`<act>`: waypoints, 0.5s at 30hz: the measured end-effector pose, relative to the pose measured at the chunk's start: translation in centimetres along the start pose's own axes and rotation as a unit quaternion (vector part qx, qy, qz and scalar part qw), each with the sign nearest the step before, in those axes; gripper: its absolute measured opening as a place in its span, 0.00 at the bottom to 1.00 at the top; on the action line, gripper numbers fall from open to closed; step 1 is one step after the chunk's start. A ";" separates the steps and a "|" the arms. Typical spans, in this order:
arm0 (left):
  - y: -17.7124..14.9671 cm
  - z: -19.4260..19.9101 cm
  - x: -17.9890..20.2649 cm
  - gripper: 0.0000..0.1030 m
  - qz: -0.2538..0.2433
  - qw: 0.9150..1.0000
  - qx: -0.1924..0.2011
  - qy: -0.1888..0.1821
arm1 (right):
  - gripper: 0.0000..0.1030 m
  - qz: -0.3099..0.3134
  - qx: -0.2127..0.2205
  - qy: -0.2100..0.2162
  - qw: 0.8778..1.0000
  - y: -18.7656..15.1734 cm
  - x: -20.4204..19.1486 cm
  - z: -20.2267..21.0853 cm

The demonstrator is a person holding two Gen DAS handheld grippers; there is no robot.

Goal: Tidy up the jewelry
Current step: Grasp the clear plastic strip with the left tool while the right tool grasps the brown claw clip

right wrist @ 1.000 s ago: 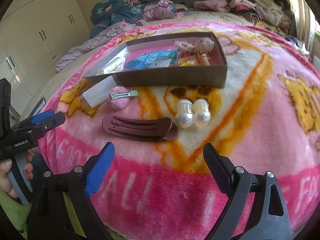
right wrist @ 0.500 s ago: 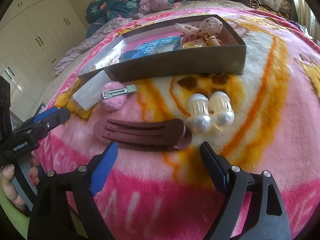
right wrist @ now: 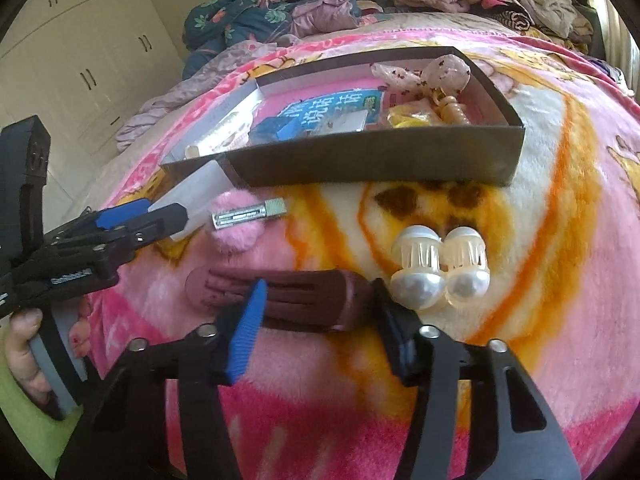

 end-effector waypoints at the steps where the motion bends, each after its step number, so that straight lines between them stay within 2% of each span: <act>1: 0.0 -0.1 0.0 0.68 0.000 1.000 -0.001 -0.002 | 0.39 0.000 0.003 0.003 1.000 0.1 0.0 0.1; 2: 0.1 -0.3 0.0 0.65 0.001 1.000 -0.004 -0.005 | 0.36 0.001 0.005 0.009 1.000 0.3 0.0 0.3; 4: 0.1 -0.7 -0.1 0.47 0.006 1.000 -0.009 -0.011 | 0.33 0.005 0.011 0.016 1.000 0.5 -0.1 0.7; 7: -0.2 -1.1 -0.1 0.28 0.012 0.999 -0.016 -0.027 | 0.31 0.017 0.019 0.017 1.000 0.7 -0.5 1.3; 9: -0.4 -1.0 0.1 0.20 0.011 0.999 -0.015 -0.033 | 0.30 0.024 0.021 0.017 0.999 0.8 -0.7 1.5; 15: -0.8 -0.1 0.5 0.16 0.010 0.999 -0.011 -0.029 | 0.27 0.035 0.030 0.023 0.999 1.0 -1.2 2.6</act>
Point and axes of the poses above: each gripper's, at about its wrist camera, not at the fingertips, and z roughly against the way its jaws point, x to its right, y to its top, the point moved 3 cm from there along -z, roughly the way its jaws point, and after that the axes turned 9 degrees about -y, right-handed, at the moved point
